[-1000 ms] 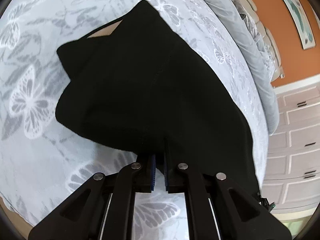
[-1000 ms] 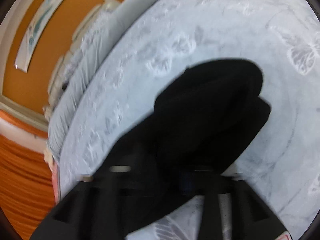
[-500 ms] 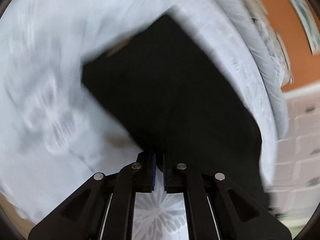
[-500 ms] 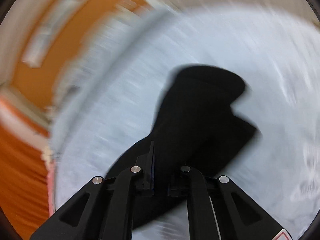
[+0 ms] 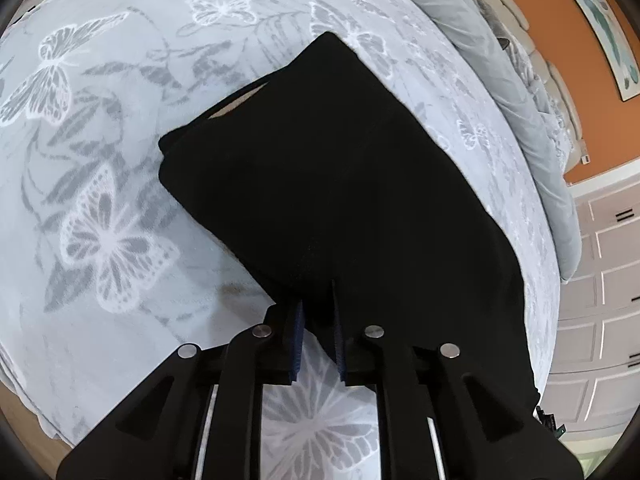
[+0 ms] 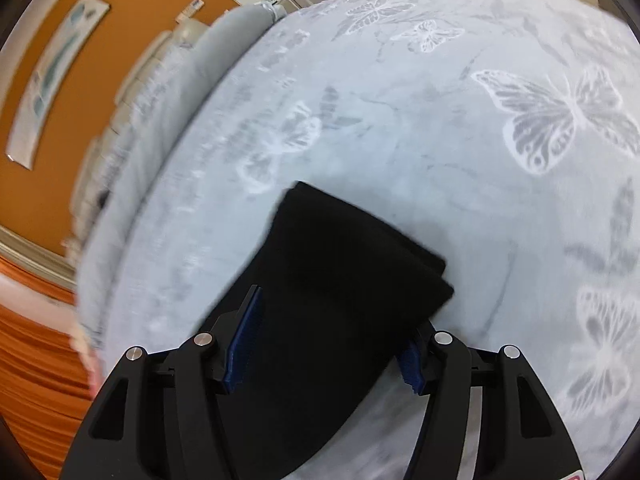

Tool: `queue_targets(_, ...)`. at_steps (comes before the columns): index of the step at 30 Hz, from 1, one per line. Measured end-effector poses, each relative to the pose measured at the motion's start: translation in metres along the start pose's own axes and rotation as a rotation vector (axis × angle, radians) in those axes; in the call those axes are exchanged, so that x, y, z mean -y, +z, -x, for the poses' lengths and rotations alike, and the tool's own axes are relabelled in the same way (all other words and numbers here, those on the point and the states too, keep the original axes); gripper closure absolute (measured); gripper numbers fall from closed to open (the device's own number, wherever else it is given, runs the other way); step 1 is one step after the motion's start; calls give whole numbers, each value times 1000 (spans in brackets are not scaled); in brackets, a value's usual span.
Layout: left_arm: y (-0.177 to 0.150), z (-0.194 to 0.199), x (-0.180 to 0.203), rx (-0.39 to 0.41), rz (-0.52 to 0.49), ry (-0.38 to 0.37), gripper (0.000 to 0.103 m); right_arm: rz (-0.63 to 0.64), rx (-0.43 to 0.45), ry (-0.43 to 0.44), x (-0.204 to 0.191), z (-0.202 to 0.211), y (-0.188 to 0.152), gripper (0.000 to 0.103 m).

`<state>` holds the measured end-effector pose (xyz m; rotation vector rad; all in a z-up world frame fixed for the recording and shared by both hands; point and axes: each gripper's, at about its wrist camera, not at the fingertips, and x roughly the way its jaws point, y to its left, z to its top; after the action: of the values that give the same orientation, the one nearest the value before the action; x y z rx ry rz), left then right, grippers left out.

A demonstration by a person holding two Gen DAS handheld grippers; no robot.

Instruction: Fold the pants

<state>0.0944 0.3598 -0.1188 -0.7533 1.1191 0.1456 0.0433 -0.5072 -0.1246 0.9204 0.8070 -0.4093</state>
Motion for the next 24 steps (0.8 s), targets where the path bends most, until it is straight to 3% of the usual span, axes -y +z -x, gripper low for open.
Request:
queue_targets(1, 1, -3, 2, -2, 6, 2, 91, 15, 7, -16, -3, -2, 1, 81)
queue_targets(2, 0, -3, 2, 3, 9, 3, 92, 52, 18, -42, -7, -1, 2, 96)
queue_targets(4, 1, 3, 6, 45, 8, -5, 98, 116, 62, -2, -22, 11, 4, 97)
queue_targets(6, 4, 18, 12, 122, -19, -43, 98, 173, 156, 150, -50, 46, 9, 98)
queue_targets(8, 8, 30, 24, 200, -60, -73, 97, 235, 254, 224, -69, 74, 12, 98)
queue_targets(10, 15, 23, 32, 227, -102, -29, 97, 251, 274, 166, -63, 68, 18, 99)
queue_targets(12, 20, -8, 27, 156, -110, 72, 95, 171, 151, 33, -29, 24, 20, 99)
queue_targets(14, 21, -19, 25, 141, -108, 62, 94, 106, 15, -62, 0, -13, 16, 99)
queue_targets(15, 21, -15, 27, 146, -115, 63, 94, 97, 37, -26, 7, -13, 14, 98)
queue_targets(17, 19, -5, 26, 144, -88, 42, 85, 144, 31, -72, -6, 0, 18, 83)
queue_targets(18, 17, 0, 21, 136, -65, 45, 81, 171, 74, -122, -13, 13, 18, 63)
queue_targets(19, 16, 4, 15, 136, -49, 50, 70, 195, 154, -184, -18, 26, 17, 44)
queue_targets(20, 15, 10, 6, 147, -25, 65, 58, 223, 266, -271, -26, 46, 14, 38)
queue_targets(22, 11, 35, -11, 211, 57, 84, 56, 266, 390, -340, -38, 73, 5, 36)
queue_targets(24, 6, 55, -25, 261, 121, 50, 56, 324, 437, -271, -53, 94, -7, 36)
